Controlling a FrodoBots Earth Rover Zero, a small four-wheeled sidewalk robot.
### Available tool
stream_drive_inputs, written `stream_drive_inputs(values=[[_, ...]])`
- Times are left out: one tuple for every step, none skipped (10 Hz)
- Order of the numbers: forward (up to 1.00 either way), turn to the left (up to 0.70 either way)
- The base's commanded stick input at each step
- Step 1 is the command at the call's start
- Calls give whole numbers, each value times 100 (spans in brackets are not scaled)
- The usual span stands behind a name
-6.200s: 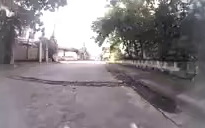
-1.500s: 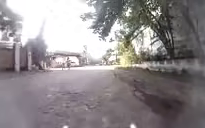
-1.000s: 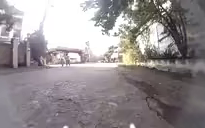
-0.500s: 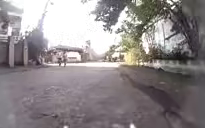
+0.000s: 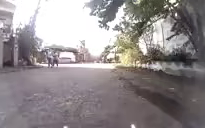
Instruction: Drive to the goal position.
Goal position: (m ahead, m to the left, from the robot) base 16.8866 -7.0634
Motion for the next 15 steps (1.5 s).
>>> stream_drive_inputs(values=[[100,0],[100,0],[100,0],[100,0],[100,0],[100,0],[100,0],[100,0],[100,0],[100,0],[100,0],[100,0],[100,0],[100,0],[100,0]])
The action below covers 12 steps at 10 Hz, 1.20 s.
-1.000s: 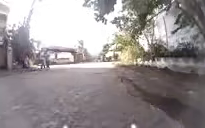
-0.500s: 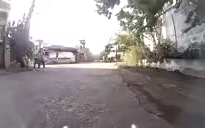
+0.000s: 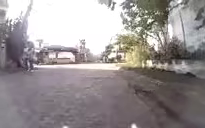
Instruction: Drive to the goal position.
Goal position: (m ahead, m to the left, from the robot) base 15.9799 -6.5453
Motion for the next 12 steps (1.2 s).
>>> stream_drive_inputs(values=[[100,0],[100,-38],[100,-40],[100,-11],[100,0],[100,0],[100,0],[100,0],[100,0],[100,0],[100,0],[100,0]])
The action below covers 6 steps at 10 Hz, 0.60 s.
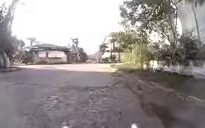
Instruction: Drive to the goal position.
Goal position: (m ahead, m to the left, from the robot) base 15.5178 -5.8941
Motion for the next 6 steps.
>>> stream_drive_inputs(values=[[100,0],[100,0],[100,0],[100,0],[100,0],[100,0]])
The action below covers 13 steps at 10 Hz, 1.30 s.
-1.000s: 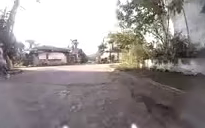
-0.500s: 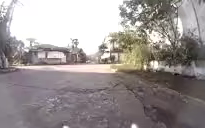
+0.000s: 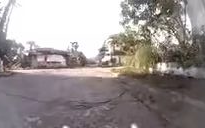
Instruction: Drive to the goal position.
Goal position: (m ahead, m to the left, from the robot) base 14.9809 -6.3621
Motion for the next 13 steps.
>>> stream_drive_inputs(values=[[100,0],[100,0],[100,0],[100,0],[100,0],[100,0],[100,0],[100,0],[100,0],[100,0],[100,0],[100,0],[100,0]])
